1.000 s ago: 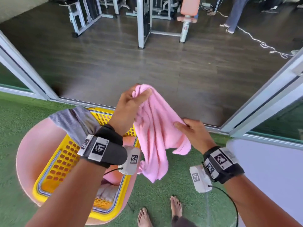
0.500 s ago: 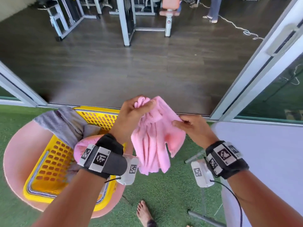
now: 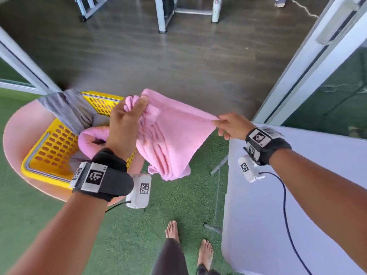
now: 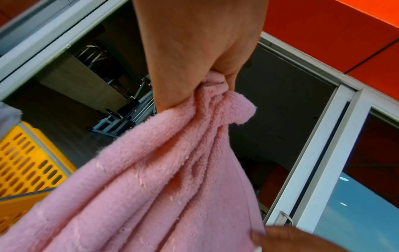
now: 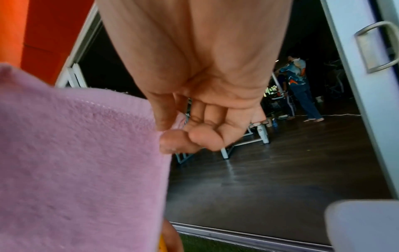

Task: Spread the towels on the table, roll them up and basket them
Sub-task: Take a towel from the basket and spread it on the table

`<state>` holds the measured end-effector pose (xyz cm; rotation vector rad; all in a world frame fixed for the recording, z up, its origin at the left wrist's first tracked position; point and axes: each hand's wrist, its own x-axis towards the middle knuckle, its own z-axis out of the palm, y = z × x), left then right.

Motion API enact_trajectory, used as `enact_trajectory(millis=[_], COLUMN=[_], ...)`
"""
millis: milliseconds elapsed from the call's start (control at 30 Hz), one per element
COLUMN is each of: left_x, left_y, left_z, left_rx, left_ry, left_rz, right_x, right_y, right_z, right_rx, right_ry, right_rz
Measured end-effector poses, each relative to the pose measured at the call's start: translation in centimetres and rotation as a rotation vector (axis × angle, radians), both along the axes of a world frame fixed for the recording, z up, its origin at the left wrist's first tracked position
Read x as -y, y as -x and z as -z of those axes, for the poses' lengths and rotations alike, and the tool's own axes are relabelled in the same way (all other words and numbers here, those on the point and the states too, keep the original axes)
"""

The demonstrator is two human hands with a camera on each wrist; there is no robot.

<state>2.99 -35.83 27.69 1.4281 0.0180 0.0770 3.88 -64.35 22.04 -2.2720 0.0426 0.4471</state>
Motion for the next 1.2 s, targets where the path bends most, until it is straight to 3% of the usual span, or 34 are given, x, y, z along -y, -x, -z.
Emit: enact_trajectory(millis=[167,233,433,600,667,800,933,1067,1200], left_x=[0.7,0.7,0.6,1.9,4.5,14.6,27.8,40.5,49.2], left_y=[2.3,2.9,3.9,8.9,11.9,17.5,20.8,24.1,25.5], left_z=[2.8,4.4,7.4,11.4,13.5,16.9,21.2,23.9,20.4], left_rx=[-0.047,-0.063,-0.100,-0.245,-0.365,-0.564,-0.602,-0.679,-0.710], left_ry=[-0.046,-0.099,-0.395,-0.409,-0.423,-0.430,-0.402,-0.335,-0.116], left_rz=[-0.062,-0.040,-0.161,-0.042,-0.037,0.131,0.307,0.594,1.076], right_x=[-3.6,-5.1,-5.4,-0.4,2.7,11.4,24.3,37.8,45.7], right_y=[-2.1,-3.8,-8.5,-9.2,-8.5,-5.0,-0.4,5.6,12.1], right_z=[-3.3,-3.9,-4.4,-3.7,-2.4,2.9,9.2,12.7,13.1], right_rx=[0.113,0.139,0.200,0.229,0.267,0.107,-0.111,-0.273,-0.387], right_ry=[-0.324,-0.371,-0.303,-0.026,0.220,0.700,0.931,1.028,1.135], right_rz=[0.015,0.019,0.006,-0.066,-0.175,-0.434,-0.473,-0.142,0.139])
